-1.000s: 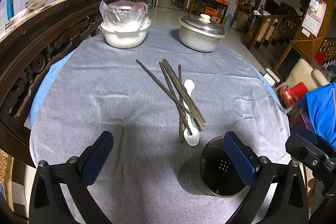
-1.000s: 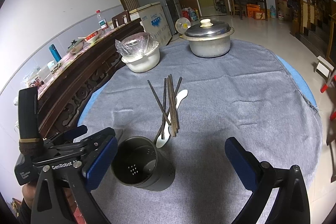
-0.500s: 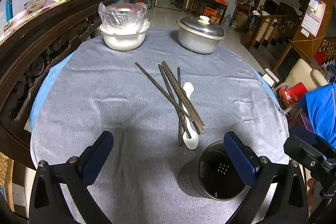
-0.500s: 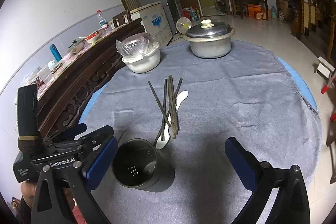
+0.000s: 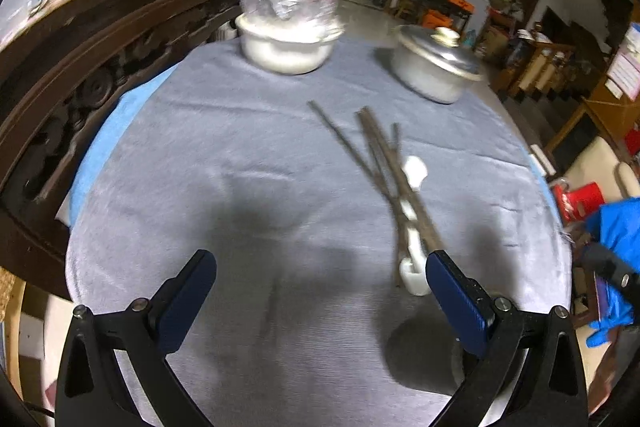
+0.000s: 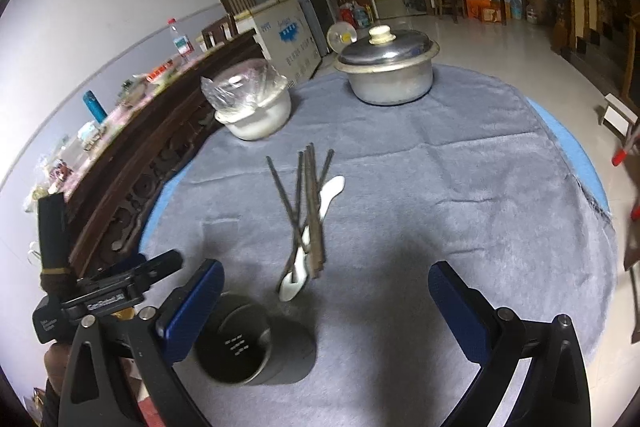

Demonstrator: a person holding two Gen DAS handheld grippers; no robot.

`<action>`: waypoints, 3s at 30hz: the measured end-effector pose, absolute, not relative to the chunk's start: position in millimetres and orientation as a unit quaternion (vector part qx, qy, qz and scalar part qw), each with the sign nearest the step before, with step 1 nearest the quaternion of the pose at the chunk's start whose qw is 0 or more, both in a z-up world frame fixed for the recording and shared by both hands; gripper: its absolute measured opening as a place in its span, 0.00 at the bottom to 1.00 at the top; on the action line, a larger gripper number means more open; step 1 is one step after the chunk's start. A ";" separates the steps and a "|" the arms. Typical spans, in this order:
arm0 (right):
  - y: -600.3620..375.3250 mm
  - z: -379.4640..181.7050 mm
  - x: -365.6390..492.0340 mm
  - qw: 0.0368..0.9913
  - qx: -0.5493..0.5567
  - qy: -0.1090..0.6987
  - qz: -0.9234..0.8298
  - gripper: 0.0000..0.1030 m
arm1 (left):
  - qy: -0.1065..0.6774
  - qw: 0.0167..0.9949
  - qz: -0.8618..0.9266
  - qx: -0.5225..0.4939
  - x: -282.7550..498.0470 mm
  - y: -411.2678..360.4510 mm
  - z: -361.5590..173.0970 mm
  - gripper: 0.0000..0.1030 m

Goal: Organize utensils
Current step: 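Grasp a dark chopstick with the right gripper while the left gripper grasps another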

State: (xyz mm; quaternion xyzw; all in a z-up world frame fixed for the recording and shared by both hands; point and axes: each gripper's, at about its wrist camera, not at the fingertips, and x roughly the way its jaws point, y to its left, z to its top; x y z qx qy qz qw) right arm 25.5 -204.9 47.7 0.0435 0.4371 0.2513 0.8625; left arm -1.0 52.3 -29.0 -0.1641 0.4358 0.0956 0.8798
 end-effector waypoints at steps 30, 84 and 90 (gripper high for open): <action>-167.9 -77.8 157.5 0.717 0.133 0.657 0.195 0.13 | 0.500 0.829 0.134 -0.214 29.1 117.2 -98.2 1.00; -198.4 -76.3 219.0 0.674 -0.096 0.694 0.233 0.06 | 0.751 0.652 0.073 -0.074 231.7 60.9 -102.5 0.05; -184.7 -80.4 215.6 0.663 -0.130 0.703 0.220 0.07 | 0.769 0.635 0.060 -0.047 209.6 60.8 -108.1 0.05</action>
